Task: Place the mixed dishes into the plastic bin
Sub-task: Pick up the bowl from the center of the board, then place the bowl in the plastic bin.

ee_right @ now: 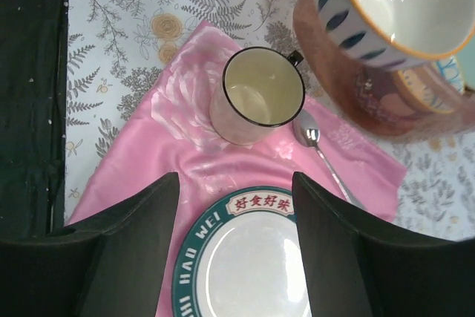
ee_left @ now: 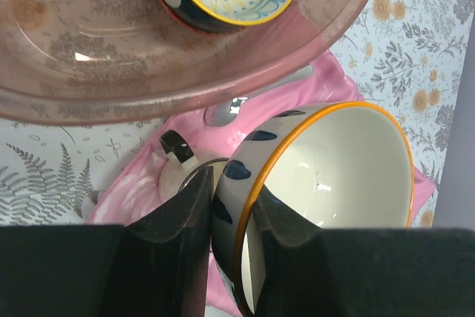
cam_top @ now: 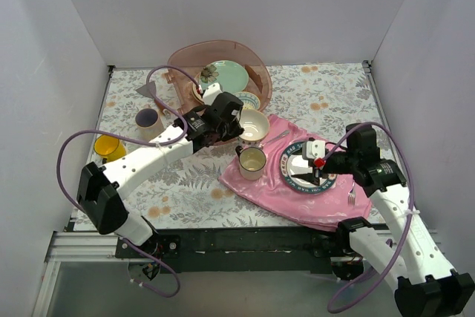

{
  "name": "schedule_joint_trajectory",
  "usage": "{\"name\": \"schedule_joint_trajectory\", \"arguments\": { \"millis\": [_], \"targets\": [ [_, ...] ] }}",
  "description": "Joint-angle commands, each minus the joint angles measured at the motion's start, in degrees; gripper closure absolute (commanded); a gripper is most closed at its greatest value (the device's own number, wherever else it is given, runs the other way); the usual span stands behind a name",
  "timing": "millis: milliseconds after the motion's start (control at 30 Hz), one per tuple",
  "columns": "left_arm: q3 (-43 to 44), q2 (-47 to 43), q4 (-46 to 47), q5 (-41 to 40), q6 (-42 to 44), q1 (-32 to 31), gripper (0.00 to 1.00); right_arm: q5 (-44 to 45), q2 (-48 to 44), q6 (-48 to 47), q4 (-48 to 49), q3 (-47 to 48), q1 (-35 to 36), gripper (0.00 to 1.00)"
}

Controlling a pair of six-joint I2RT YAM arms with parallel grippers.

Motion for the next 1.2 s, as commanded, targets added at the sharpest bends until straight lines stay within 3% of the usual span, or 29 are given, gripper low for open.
{"name": "schedule_joint_trajectory", "arguments": {
  "millis": [0, 133, 367, 533, 1167],
  "targets": [
    [4.31, -4.10, 4.88, 0.79, 6.20, 3.36, 1.00, -5.32, -0.45, 7.15, 8.21, -5.47, -3.83, 0.30],
    [6.77, -3.14, 6.81, 2.81, 10.42, 6.87, 1.00, -7.63, -0.54, 10.15, 12.79, -9.43, -8.84, 0.28],
    [9.76, -0.24, 13.49, 10.19, 16.40, 15.03, 1.00, -5.34, -0.54, 11.12, 14.46, -10.67, -11.04, 0.28],
    [15.38, 6.70, 13.76, 15.55, 18.95, 19.70, 1.00, -4.90, -1.07, 11.30, 14.55, -10.67, -11.92, 0.27],
    [25.76, 26.83, 11.12, 21.89, 23.09, 23.05, 1.00, -4.72, -1.86, 10.86, 14.20, -10.75, -12.54, 0.27]
  ]
}}
